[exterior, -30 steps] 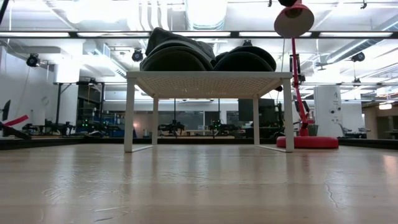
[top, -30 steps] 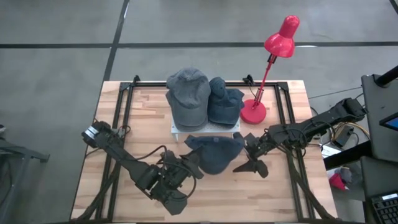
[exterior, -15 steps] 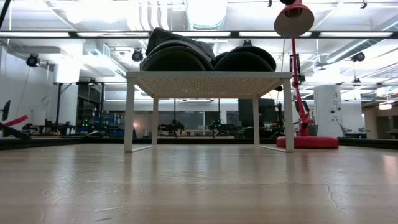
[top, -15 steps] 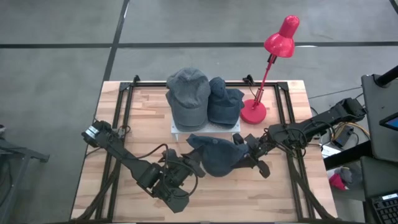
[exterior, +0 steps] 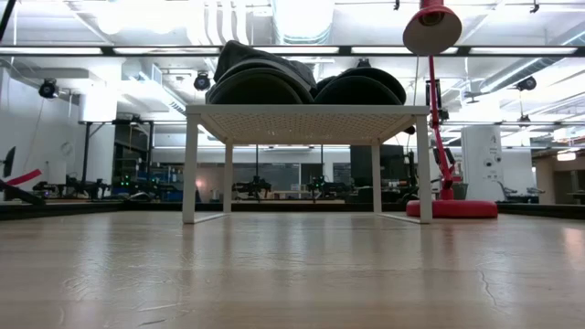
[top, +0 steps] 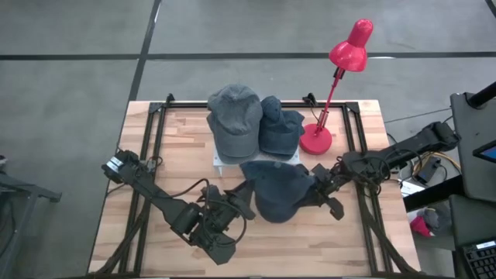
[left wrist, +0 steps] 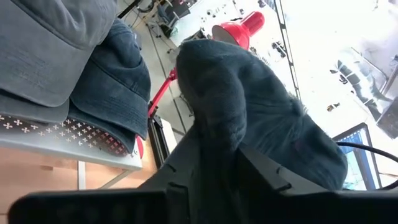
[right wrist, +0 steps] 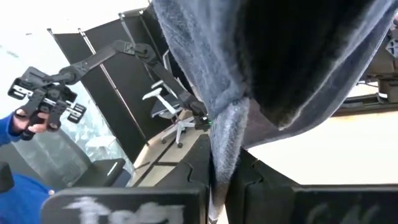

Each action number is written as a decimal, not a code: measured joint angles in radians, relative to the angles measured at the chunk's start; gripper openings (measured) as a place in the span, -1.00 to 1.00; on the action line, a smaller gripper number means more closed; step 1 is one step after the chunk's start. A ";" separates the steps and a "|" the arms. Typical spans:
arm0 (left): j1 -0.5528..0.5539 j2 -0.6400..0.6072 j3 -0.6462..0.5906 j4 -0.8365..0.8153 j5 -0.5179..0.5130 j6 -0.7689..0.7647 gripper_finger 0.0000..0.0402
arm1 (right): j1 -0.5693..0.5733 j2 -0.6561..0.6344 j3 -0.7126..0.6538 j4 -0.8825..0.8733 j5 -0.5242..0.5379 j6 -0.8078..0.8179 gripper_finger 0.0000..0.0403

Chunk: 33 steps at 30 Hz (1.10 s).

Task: Pick & Place hat
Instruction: Stack the blue cap on the blue caps on the shelf

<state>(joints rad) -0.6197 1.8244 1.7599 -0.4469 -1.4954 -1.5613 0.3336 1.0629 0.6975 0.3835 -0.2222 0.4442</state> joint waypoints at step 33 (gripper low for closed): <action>-0.147 -0.043 0.000 -0.536 -0.032 0.018 -0.48 | -0.782 -0.200 0.000 -0.174 -0.508 0.326 -0.95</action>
<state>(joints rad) -0.7671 1.7809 1.7596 -0.9832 -1.5272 -1.5436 -0.4488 0.8634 0.6975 0.2098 -0.7307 0.7700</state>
